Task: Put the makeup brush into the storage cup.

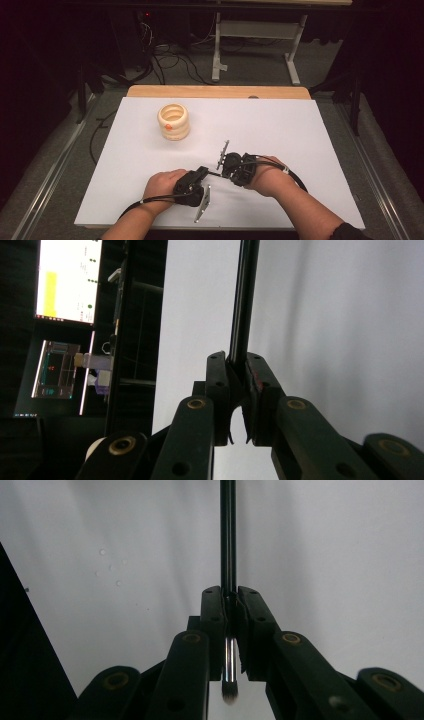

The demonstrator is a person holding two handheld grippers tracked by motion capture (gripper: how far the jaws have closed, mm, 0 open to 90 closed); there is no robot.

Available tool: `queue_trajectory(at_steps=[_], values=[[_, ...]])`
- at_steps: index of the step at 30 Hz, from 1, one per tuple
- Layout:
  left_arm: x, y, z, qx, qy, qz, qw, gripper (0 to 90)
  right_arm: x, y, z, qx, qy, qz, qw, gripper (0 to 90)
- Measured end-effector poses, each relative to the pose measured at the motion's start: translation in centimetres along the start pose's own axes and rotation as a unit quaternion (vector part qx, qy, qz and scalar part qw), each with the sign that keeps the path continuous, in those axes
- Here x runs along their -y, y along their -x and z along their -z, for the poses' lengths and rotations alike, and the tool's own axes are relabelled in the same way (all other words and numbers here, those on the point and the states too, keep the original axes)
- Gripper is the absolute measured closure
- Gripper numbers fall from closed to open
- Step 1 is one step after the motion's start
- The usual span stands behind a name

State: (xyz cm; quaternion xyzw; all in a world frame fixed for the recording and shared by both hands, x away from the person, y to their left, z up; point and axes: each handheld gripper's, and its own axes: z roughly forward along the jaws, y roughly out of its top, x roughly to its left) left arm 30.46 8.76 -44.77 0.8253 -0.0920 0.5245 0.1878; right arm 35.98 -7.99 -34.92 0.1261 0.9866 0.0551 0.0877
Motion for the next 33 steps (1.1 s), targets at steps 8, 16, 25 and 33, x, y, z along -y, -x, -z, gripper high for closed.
queue_trajectory(at_steps=[8, 16, 25, 33], values=[[-0.02, 0.02, 0.07, 0.000, -0.003, 0.004, 1.0000, 83.2, 0.03, 0.15, 0.17, 0.002, 0.003, -0.003, 1.0000, 84.1], [0.01, 0.01, 0.07, 0.001, 0.001, 0.012, 0.9999, 83.3, -0.01, 0.24, 0.32, 0.003, 0.003, -0.007, 1.0000, 81.4], [0.05, -0.09, 0.08, 0.000, 0.000, 0.018, 0.9998, 83.4, 0.03, 0.33, 0.48, 0.003, 0.006, -0.009, 0.9999, 77.5], [0.11, -0.14, 0.07, -0.001, 0.001, 0.023, 0.9997, 83.4, 0.21, 0.53, 0.65, 0.004, 0.002, -0.014, 0.9999, 69.5]])
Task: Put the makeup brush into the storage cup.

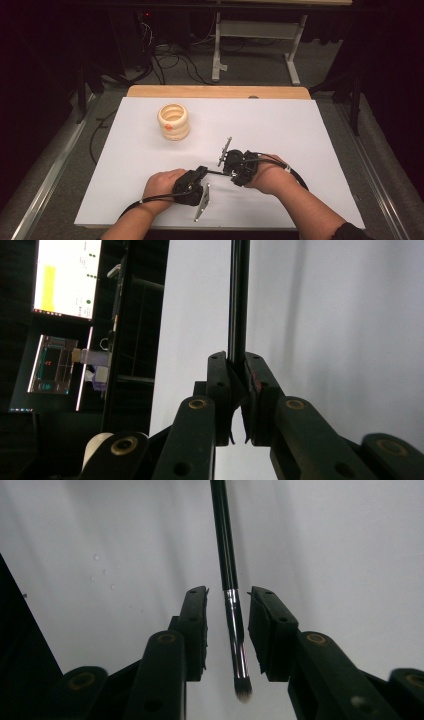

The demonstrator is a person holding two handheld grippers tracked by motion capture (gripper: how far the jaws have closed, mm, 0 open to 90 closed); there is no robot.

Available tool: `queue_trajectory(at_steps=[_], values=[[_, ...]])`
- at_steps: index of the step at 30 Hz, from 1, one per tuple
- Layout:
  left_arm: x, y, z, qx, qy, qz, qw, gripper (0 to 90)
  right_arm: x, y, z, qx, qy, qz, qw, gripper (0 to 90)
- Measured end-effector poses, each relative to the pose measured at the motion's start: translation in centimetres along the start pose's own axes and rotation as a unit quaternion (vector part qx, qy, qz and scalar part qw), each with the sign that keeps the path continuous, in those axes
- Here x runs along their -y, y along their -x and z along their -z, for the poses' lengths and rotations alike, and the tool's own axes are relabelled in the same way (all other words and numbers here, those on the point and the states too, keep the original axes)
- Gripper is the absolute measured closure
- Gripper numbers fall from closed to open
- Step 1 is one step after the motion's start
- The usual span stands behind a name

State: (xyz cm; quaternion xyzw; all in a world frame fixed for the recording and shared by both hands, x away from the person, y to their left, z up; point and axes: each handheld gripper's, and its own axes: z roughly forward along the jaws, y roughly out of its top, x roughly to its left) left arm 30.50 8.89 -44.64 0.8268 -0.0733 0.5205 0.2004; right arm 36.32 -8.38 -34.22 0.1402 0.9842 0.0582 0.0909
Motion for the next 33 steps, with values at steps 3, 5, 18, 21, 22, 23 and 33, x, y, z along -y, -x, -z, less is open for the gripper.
queue_trajectory(at_steps=[3, 5, 18, 21, 22, 23, 33], values=[[0.0, 0.0, 0.0, 0.000, 0.000, 0.001, 1.0000, 83.3, 0.1, 0.2, 0.1, 0.005, 0.002, -0.004, 1.0000, 64.3], [0.0, -0.1, 0.0, -0.001, -0.003, -0.002, 1.0000, 83.4, 0.3, 0.3, 0.2, 0.006, 0.002, -0.008, 0.9999, 61.1], [0.3, -0.2, -0.1, -0.002, -0.001, 0.012, 0.9999, 83.3, 2.1, 1.2, 0.6, 0.014, -0.002, -0.026, 0.9996, 44.5], [0.4, -0.4, 0.0, -0.003, -0.004, 0.012, 0.9999, 83.4, 2.8, 1.4, 0.5, 0.018, 0.000, -0.031, 0.9994, 39.3], [0.5, -0.4, 0.0, -0.003, -0.003, 0.014, 0.9999, 83.4, 3.0, 1.5, 0.4, 0.015, -0.003, -0.034, 0.9993, 37.2], [0.5, -0.5, 0.0, -0.004, -0.005, 0.013, 0.9999, 83.4, 3.3, 1.6, 0.4, 0.017, -0.004, -0.038, 0.9991, 35.0], [0.8, -0.7, 0.0, -0.006, -0.010, 0.022, 0.9997, 83.4, 6.2, 2.3, -0.5, 0.010, -0.014, -0.063, 0.9979, 25.4]])
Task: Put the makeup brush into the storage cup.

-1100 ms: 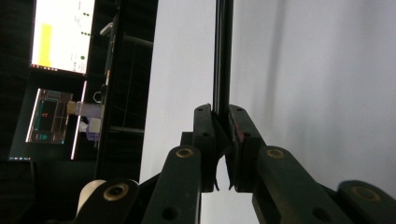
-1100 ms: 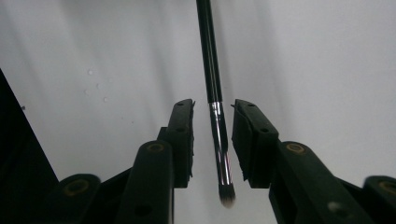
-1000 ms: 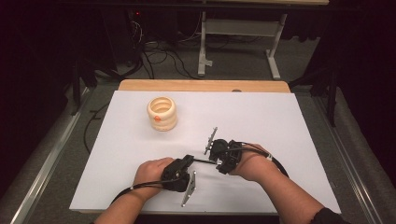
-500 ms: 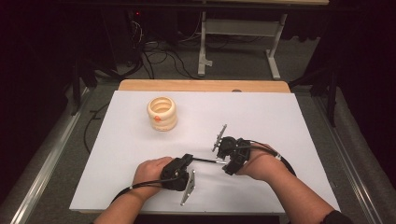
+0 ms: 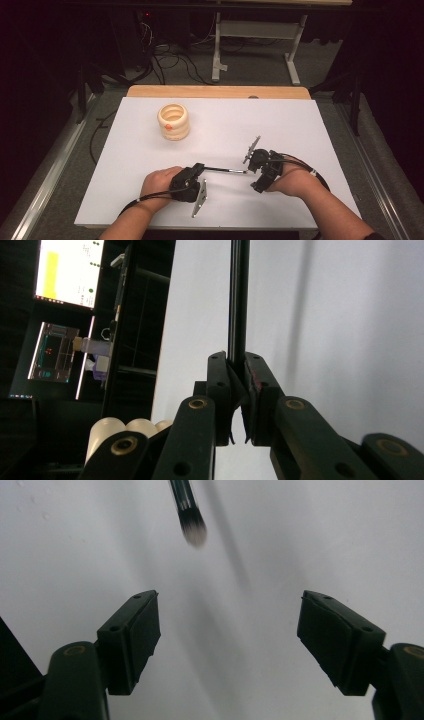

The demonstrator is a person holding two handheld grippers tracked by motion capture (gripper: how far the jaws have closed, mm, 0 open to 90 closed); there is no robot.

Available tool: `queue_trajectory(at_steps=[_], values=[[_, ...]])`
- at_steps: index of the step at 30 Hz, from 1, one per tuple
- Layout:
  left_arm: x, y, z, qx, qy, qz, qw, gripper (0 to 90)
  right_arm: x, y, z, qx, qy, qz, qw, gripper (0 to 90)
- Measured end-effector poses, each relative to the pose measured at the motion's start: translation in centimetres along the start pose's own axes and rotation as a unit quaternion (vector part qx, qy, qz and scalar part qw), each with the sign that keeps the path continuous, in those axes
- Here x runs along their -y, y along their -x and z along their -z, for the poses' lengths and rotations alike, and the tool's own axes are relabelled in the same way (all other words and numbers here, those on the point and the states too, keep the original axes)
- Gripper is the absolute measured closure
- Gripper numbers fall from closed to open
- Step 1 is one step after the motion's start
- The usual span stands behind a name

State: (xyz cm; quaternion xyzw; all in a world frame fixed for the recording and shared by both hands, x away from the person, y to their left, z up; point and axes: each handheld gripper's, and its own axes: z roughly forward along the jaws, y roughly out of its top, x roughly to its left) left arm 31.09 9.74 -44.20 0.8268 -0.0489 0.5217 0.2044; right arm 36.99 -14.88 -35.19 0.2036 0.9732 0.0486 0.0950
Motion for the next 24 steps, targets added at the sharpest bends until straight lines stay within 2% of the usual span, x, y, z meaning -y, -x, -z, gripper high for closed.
queue_trajectory(at_steps=[4, 11, 16, 17, 24], values=[[0.1, -0.1, 0.0, -0.003, -0.003, 0.004, 1.0000, 83.3, 1.3, 0.6, -0.6, 0.002, -0.013, -0.013, 0.9998, 22.0], [0.3, -0.3, 0.0, -0.001, -0.004, 0.011, 0.9999, 83.3, 3.2, 1.3, -1.3, 0.009, -0.009, -0.034, 0.9993, 14.7], [0.4, -0.4, 0.0, -0.002, -0.005, 0.015, 0.9999, 83.3, 4.0, 1.4, -2.2, 0.020, -0.012, -0.046, 0.9987, 1.2], [0.4, -0.4, 0.0, -0.003, -0.006, 0.015, 0.9999, 83.3, 4.1, 1.4, -2.4, 0.025, -0.012, -0.042, 0.9987, 1.1], [0.6, -0.5, 0.0, -0.002, -0.007, 0.027, 0.9996, 83.3, 4.4, 1.5, -3.0, 0.016, -0.006, -0.046, 0.9988, 1.2]])
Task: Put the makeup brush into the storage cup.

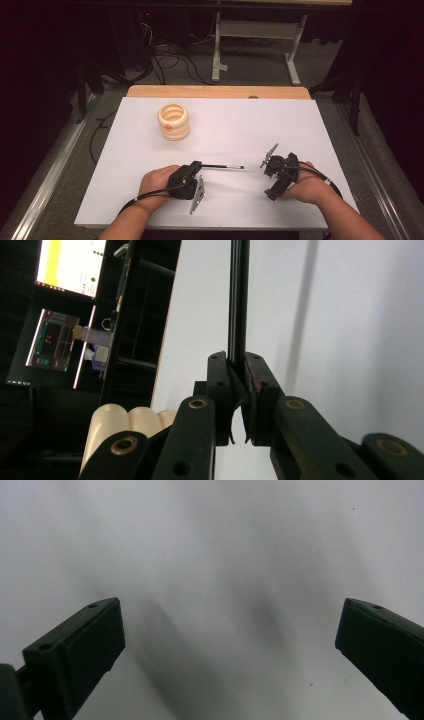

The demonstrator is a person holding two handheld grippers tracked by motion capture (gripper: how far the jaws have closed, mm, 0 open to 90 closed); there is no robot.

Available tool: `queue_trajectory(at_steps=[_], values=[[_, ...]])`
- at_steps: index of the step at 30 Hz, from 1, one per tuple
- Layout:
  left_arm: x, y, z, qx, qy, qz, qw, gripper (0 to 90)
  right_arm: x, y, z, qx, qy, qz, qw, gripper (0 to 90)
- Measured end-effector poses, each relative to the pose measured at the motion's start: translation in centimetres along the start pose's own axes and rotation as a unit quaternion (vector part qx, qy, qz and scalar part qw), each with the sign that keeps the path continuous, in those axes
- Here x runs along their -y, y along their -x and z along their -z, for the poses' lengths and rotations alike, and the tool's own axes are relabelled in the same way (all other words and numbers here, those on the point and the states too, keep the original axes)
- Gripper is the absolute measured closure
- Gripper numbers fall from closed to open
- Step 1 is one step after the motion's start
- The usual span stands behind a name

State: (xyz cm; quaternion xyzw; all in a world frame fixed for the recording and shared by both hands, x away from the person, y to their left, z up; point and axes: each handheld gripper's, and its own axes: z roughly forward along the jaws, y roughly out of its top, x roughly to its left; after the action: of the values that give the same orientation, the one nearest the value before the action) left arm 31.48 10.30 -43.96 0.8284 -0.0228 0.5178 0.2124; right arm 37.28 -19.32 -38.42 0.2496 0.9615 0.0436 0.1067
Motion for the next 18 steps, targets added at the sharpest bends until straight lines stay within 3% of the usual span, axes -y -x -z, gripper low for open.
queue_trajectory(at_steps=[4, 8, 18], values=[[0.1, -0.1, 0.0, 0.006, -0.002, 0.013, 0.9999, 83.3, 0.0, 0.1, 0.4, 0.004, 0.018, -0.008, 0.9998, 1.4], [0.1, -0.3, 0.0, 0.014, 0.002, 0.036, 0.9993, 83.3, 0.0, 0.3, 0.8, 0.010, 0.054, -0.024, 0.9982, 1.8], [0.3, -0.7, 0.0, 0.024, 0.002, 0.075, 0.9969, 83.4, 0.2, -0.1, 1.0, 0.033, 0.135, -0.062, 0.9883, 1.7]])
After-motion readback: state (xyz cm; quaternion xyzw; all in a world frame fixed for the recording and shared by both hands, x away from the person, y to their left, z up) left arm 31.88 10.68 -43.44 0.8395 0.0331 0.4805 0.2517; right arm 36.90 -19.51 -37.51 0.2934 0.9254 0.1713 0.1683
